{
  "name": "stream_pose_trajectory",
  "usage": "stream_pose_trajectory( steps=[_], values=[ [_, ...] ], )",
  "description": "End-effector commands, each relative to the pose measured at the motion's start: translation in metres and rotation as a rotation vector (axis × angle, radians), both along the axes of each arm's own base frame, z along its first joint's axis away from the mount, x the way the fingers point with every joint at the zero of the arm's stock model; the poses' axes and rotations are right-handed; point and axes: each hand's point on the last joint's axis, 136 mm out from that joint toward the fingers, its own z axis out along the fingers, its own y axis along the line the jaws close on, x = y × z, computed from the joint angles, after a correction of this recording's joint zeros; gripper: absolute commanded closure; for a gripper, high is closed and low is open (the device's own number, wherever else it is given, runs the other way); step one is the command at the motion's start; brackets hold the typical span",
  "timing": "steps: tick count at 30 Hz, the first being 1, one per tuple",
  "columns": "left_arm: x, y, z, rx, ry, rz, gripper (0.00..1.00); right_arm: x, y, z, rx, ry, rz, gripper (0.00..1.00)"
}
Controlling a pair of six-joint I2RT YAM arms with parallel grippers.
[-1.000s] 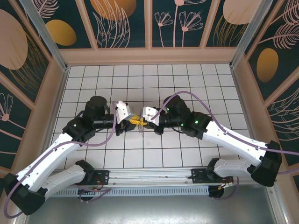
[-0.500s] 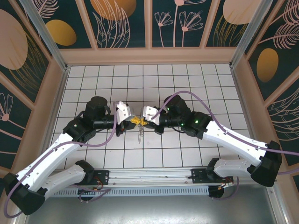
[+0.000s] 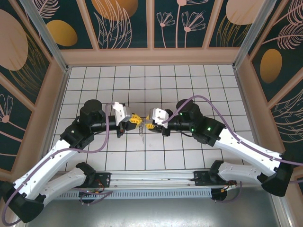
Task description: Put the keys on the keyring
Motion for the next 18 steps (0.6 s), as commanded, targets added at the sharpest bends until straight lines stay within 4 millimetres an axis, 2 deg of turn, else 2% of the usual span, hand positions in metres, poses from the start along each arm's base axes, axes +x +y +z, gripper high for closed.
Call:
stream_pose_trajectory(
  steps=[1,5,14,18],
  values=[
    [-0.009,-0.003,0.02,-0.084,-0.023,-0.054,1.0,0.001,-0.001,0.008,0.037,-0.02,-0.019,0.74],
    [-0.013,-0.003,0.026,-0.12,-0.024,-0.07,1.0,0.0,0.0,0.009,0.047,-0.031,-0.012,0.73],
    [-0.017,-0.004,0.026,-0.146,-0.002,-0.086,1.0,-0.01,0.005,0.016,0.095,-0.06,0.042,0.74],
    [-0.018,-0.005,0.026,-0.156,0.004,-0.093,1.0,-0.013,0.008,0.016,0.103,-0.067,0.061,0.77]
  ],
)
